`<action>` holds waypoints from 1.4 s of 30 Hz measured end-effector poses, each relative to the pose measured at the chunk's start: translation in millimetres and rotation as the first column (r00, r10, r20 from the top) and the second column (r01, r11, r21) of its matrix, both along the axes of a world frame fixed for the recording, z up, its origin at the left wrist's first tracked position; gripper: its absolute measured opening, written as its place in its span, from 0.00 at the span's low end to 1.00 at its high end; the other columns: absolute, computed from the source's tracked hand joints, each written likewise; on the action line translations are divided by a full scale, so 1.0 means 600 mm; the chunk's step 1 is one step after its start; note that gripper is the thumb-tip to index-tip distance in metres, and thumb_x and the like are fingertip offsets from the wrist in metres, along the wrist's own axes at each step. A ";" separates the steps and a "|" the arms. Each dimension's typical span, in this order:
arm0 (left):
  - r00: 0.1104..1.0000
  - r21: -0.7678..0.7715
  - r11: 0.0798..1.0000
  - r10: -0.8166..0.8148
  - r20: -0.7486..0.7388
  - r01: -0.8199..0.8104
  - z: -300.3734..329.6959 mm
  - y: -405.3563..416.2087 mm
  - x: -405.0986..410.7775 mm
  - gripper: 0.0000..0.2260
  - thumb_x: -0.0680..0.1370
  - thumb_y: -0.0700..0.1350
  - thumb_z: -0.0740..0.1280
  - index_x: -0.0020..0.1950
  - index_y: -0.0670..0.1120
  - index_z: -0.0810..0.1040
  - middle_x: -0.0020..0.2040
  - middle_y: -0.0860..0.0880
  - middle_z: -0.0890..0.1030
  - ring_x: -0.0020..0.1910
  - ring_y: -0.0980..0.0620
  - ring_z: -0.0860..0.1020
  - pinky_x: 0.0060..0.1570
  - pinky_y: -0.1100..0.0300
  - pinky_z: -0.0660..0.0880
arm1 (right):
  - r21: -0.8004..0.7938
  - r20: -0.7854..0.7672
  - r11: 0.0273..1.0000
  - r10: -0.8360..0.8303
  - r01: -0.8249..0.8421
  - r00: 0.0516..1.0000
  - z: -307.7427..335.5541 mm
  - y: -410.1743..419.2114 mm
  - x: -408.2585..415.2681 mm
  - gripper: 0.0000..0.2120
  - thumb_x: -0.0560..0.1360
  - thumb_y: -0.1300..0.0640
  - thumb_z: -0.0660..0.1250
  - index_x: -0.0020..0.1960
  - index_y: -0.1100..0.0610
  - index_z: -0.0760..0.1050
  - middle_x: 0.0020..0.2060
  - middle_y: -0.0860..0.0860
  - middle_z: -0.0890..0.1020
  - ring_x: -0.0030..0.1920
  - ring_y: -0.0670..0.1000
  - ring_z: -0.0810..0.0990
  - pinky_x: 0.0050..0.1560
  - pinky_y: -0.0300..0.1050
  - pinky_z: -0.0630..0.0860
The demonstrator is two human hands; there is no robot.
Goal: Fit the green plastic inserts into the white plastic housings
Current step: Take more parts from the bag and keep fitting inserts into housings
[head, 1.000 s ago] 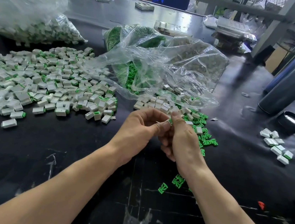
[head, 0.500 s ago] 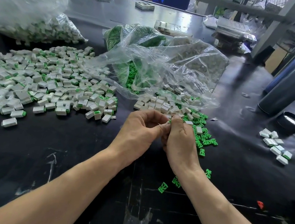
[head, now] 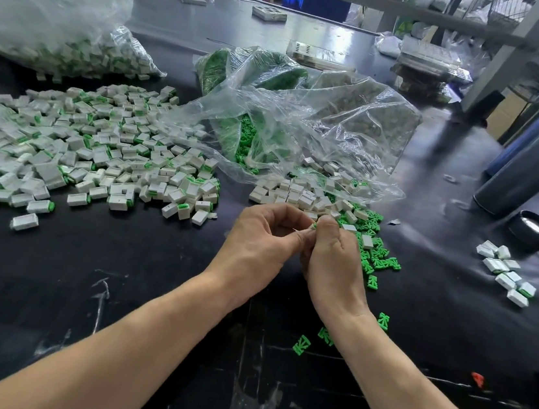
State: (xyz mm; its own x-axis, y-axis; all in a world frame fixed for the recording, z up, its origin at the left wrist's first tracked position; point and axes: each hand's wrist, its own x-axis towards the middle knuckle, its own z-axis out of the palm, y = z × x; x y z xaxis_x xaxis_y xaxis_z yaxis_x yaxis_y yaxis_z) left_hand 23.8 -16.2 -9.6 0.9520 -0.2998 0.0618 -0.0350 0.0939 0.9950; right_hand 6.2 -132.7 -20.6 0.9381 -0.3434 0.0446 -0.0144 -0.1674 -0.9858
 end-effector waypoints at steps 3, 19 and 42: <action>1.000 -0.005 1.000 -0.004 -0.014 0.004 0.002 0.000 0.003 0.02 0.76 0.38 0.75 0.46 0.43 0.84 0.39 0.47 0.86 0.39 0.54 0.83 0.43 0.64 0.77 | 0.060 -0.019 0.998 0.018 -0.017 1.000 -0.001 -0.003 -0.002 0.29 0.78 0.38 0.52 0.26 0.50 0.74 0.20 0.44 0.70 0.22 0.44 0.67 0.29 0.43 0.62; 0.983 0.308 0.943 0.082 0.162 -0.130 0.013 0.031 0.016 0.10 0.74 0.43 0.78 0.52 0.52 0.82 0.42 0.48 0.84 0.41 0.50 0.83 0.44 0.59 0.79 | -0.185 0.138 0.979 0.114 -0.087 0.984 0.007 -0.035 -0.009 0.04 0.80 0.56 0.72 0.46 0.50 0.83 0.36 0.43 0.84 0.37 0.42 0.80 0.42 0.42 0.75; 0.920 0.916 -0.123 0.050 0.389 -0.381 0.059 0.110 0.064 0.08 0.77 0.54 0.72 0.54 0.54 0.82 0.55 0.52 0.82 0.60 0.47 0.76 0.61 0.51 0.68 | -0.208 -0.058 0.975 0.067 -0.078 0.996 0.015 -0.046 -0.013 0.33 0.81 0.38 0.66 0.30 0.64 0.71 0.22 0.49 0.73 0.24 0.49 0.69 0.35 0.44 0.69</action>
State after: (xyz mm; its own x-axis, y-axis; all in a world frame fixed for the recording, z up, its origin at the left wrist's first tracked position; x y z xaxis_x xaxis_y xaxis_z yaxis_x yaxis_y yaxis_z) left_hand 62.2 49.9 25.9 0.9957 0.0230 0.0898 0.0250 -0.9995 -0.0213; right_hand -1.8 -160.6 -11.3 0.9631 -0.2623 0.0607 -0.0431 -0.3727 -0.9269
